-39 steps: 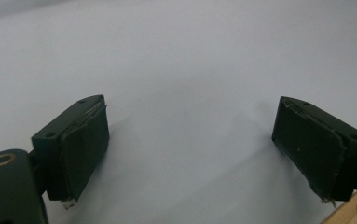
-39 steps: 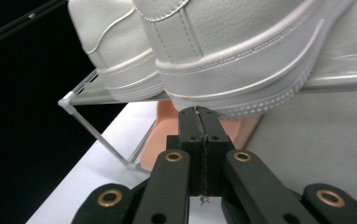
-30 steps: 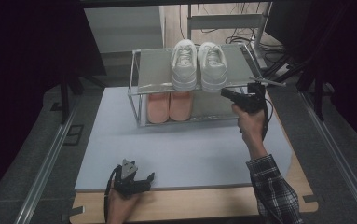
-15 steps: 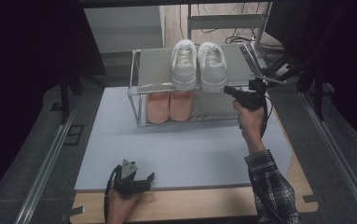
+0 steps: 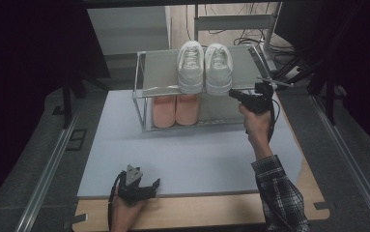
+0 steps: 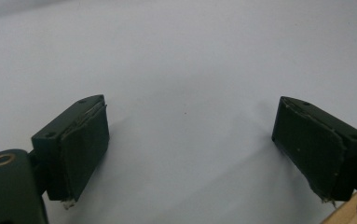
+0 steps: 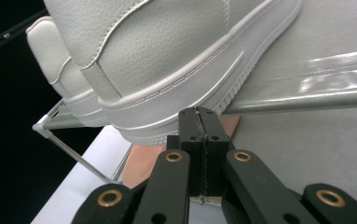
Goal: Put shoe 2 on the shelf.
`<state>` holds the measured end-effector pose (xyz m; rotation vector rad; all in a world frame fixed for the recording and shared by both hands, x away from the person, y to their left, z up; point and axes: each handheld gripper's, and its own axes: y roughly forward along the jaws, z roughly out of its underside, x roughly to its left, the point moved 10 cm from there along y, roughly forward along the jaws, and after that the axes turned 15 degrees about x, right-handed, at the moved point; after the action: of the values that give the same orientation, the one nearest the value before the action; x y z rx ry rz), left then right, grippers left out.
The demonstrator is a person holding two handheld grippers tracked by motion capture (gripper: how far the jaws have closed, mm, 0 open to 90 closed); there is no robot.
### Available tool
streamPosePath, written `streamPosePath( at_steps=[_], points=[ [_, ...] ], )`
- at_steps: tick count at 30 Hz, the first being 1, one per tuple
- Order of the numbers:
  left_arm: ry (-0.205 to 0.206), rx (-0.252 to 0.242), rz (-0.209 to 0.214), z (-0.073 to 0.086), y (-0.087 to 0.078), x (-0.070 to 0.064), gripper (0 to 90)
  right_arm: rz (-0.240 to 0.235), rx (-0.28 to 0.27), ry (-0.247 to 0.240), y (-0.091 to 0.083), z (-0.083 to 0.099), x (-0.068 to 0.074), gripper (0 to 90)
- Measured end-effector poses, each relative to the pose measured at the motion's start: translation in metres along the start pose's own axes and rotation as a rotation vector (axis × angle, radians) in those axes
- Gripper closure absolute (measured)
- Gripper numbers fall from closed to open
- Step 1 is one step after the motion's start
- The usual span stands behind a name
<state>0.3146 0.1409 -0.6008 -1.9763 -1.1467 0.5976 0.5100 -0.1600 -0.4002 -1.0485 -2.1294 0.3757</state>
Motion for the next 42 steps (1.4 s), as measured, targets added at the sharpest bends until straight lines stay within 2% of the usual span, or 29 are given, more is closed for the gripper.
streamPosePath(
  at_steps=[3, 4, 16, 32, 42],
  points=[
    [0.000, 0.000, 0.000, 0.000, 0.000, 0.000, 10.9, -0.012, 0.011, -0.012, 0.004, 0.002, 0.006, 89.7],
    [0.000, 0.000, 0.000, 0.000, 0.000, 0.000, 11.0, -0.002, 0.007, -0.015, 0.005, 0.002, 0.007, 89.7],
    [0.000, 0.000, 0.000, 0.000, 0.000, 0.000, 11.0, -0.016, 0.013, -0.011, 0.003, 0.002, 0.005, 89.1],
    [-0.001, 0.000, 0.000, 0.000, 0.000, 0.000, 10.9, -0.026, 0.031, -0.034, -0.003, 0.013, 0.008, 81.5],
    [-0.001, 0.000, 0.000, 0.000, 0.000, 0.000, 10.9, -0.017, 0.050, -0.069, -0.008, 0.024, 0.008, 74.9]
  ],
)
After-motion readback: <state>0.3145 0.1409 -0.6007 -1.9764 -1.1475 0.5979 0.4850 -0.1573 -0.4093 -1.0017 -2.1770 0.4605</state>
